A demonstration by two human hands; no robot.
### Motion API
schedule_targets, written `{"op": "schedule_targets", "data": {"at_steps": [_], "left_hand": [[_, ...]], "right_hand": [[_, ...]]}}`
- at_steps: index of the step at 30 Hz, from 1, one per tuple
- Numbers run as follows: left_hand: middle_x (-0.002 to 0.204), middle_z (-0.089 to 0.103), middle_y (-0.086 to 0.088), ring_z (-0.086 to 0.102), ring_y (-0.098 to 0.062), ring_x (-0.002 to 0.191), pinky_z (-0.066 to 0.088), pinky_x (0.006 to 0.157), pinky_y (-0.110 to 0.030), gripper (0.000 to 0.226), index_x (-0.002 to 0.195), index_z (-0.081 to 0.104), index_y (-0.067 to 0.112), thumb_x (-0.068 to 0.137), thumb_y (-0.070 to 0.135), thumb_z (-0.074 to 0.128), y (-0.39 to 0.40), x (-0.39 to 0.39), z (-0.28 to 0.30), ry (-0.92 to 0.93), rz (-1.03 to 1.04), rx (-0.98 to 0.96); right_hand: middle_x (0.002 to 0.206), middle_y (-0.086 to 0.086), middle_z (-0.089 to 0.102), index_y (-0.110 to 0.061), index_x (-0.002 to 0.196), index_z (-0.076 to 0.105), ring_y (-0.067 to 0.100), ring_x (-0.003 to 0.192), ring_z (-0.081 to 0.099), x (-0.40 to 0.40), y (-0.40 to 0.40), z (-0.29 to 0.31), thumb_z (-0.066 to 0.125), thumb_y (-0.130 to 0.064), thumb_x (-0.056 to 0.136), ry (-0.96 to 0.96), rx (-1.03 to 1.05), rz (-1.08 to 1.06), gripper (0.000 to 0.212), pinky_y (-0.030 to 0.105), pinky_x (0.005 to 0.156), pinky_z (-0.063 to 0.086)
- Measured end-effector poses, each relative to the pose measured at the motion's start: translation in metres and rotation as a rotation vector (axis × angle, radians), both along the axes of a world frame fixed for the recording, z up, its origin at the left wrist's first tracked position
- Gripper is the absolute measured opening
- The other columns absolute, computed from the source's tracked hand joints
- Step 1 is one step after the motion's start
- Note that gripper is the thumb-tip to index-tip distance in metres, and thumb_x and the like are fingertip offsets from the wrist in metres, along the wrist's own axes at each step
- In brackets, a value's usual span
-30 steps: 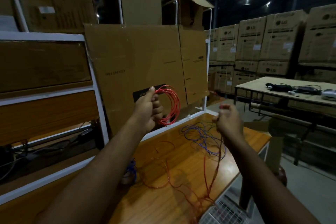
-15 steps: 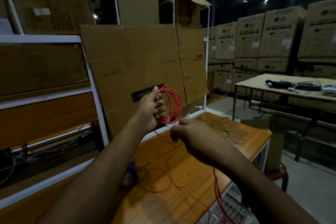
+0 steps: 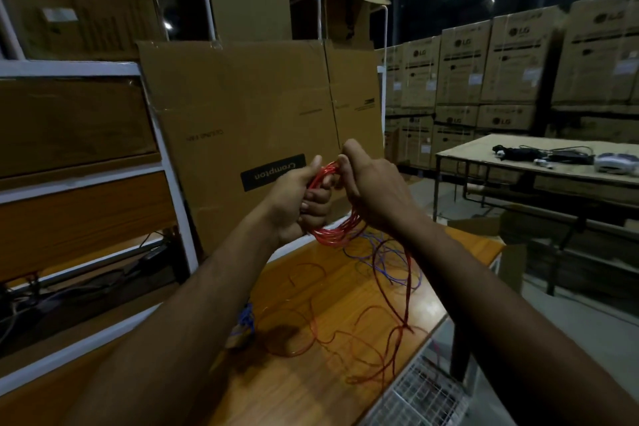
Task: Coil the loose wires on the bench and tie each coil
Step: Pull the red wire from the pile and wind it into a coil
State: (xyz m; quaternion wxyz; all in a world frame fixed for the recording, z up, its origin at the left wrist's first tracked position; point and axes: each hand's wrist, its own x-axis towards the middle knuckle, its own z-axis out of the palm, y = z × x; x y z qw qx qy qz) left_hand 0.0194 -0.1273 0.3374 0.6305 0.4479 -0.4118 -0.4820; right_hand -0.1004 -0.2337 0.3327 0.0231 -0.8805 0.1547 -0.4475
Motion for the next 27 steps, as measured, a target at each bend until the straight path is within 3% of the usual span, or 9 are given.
{"op": "schedule_targets", "data": {"at_steps": [5,7,9,12,16,19,23,27], "left_hand": [[0.053,0.027,0.008,0.02,-0.004,0.038,0.014,0.035,-0.017,0.04,0.074,0.044,0.017,0.105,0.04,0.035,-0.001,0.008,0.001,0.028,0.005,-0.015],[0.057,0.025,0.007,0.018,-0.005,0.042,0.013,0.039,-0.019,0.037,0.076,0.044,0.017,0.105,0.038,0.034,0.0,0.006,-0.001,-0.039,-0.017,-0.007],[0.06,0.024,0.004,0.018,-0.007,0.045,0.014,0.043,-0.021,0.037,0.077,0.044,0.017,0.105,0.039,0.035,0.002,0.006,-0.003,-0.141,-0.024,0.011],[0.061,0.025,0.004,0.018,-0.01,0.048,0.013,0.045,-0.024,0.04,0.073,0.044,0.018,0.105,0.042,0.035,0.002,0.007,-0.005,-0.239,-0.045,0.057],[0.054,0.023,0.007,0.018,-0.006,0.04,0.01,0.04,-0.022,0.041,0.07,0.041,0.019,0.107,0.037,0.034,-0.005,0.007,-0.009,-0.132,0.025,0.03],[0.053,0.022,0.008,0.017,-0.006,0.039,0.013,0.036,-0.02,0.042,0.069,0.038,0.02,0.107,0.036,0.034,-0.007,0.018,-0.004,-0.039,0.117,-0.027],[0.052,0.022,0.008,0.017,-0.006,0.039,0.013,0.037,-0.019,0.043,0.068,0.037,0.02,0.107,0.037,0.033,-0.009,0.031,0.003,0.003,0.172,-0.055],[0.05,0.022,0.009,0.018,-0.005,0.037,0.016,0.033,-0.017,0.045,0.065,0.038,0.021,0.107,0.037,0.033,-0.017,0.027,0.002,0.098,0.179,-0.101]], "right_hand": [[0.064,-0.004,0.054,-0.024,0.111,0.044,0.013,0.052,0.053,0.0,-0.007,-0.015,0.03,-0.048,0.104,0.004,0.13,0.038,0.028,0.029,0.047,0.036],[0.063,-0.007,0.054,-0.027,0.091,0.052,0.009,0.054,0.052,-0.004,-0.011,-0.016,0.032,-0.047,0.105,0.002,0.175,0.041,0.032,0.028,0.05,0.036],[0.057,-0.01,0.052,-0.026,0.07,0.052,0.007,0.05,0.048,-0.007,-0.015,-0.015,0.037,-0.049,0.104,-0.037,0.352,0.143,0.044,0.028,0.053,0.036],[0.053,-0.007,0.05,-0.022,0.059,0.052,0.007,0.047,0.045,-0.009,-0.015,-0.016,0.043,-0.053,0.101,-0.104,0.641,0.298,0.053,0.03,0.054,0.036],[0.076,0.012,0.059,-0.002,0.09,0.064,0.005,0.045,0.042,-0.017,-0.015,-0.029,0.047,-0.05,0.099,-0.096,0.898,0.48,0.051,0.018,0.043,0.03],[0.099,0.008,0.063,-0.015,0.115,0.063,0.007,0.052,0.036,-0.034,-0.036,-0.051,0.054,-0.05,0.093,0.05,1.047,0.503,0.043,0.022,0.048,0.026],[0.093,-0.001,0.063,-0.006,0.116,0.063,0.006,0.07,0.056,-0.058,-0.057,-0.089,0.054,-0.007,0.098,0.151,1.198,0.627,0.02,0.021,0.063,0.046],[0.092,0.002,0.062,-0.013,0.103,0.068,0.019,0.088,0.058,-0.06,-0.056,-0.112,0.053,-0.001,0.097,0.234,1.105,0.628,0.02,0.03,0.078,0.047]]}}
